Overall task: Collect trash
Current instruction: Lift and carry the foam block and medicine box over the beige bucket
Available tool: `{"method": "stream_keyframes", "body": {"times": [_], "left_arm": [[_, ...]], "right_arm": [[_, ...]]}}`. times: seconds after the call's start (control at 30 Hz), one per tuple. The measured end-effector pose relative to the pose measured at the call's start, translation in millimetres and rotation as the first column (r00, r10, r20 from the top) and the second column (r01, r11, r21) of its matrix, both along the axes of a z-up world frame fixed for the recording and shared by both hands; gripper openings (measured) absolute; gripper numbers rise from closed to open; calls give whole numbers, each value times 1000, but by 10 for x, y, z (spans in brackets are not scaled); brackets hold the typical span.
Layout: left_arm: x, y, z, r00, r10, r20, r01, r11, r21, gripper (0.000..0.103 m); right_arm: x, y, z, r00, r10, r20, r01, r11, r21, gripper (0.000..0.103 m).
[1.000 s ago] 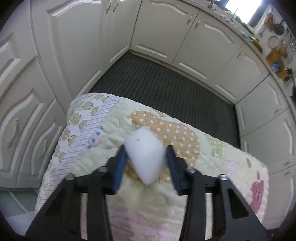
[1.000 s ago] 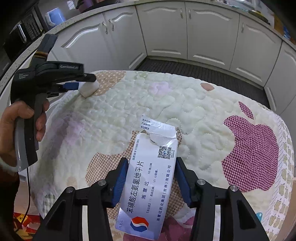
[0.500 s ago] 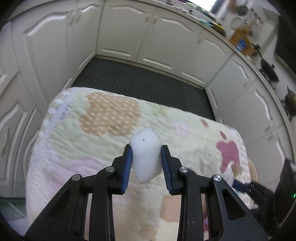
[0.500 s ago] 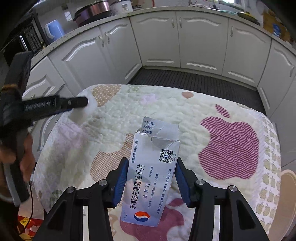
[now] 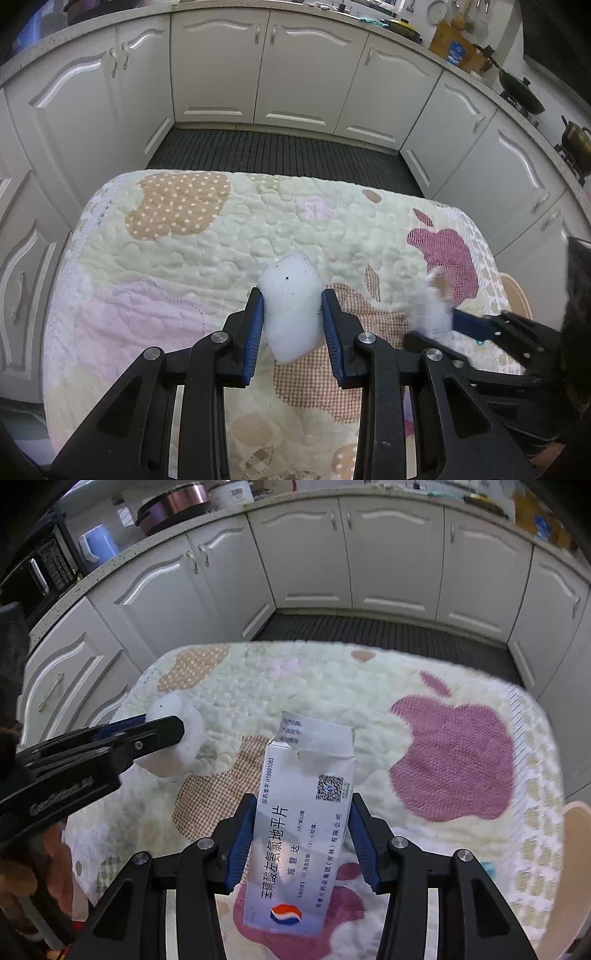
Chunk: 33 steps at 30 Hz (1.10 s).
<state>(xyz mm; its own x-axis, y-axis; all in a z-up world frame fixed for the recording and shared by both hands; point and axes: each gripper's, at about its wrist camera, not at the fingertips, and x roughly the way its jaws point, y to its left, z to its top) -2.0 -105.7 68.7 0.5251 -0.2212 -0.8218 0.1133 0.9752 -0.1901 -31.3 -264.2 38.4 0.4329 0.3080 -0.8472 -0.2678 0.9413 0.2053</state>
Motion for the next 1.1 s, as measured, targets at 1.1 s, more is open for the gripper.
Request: {"method": "stream_keyframes", "body": {"times": [1.1], "left_arm": [[-231,-354,-25,998,-52,27,50,997,62,29]], "right_arm": [[-307,-366,381,991,-83,109,88,995,-46,46]]}}
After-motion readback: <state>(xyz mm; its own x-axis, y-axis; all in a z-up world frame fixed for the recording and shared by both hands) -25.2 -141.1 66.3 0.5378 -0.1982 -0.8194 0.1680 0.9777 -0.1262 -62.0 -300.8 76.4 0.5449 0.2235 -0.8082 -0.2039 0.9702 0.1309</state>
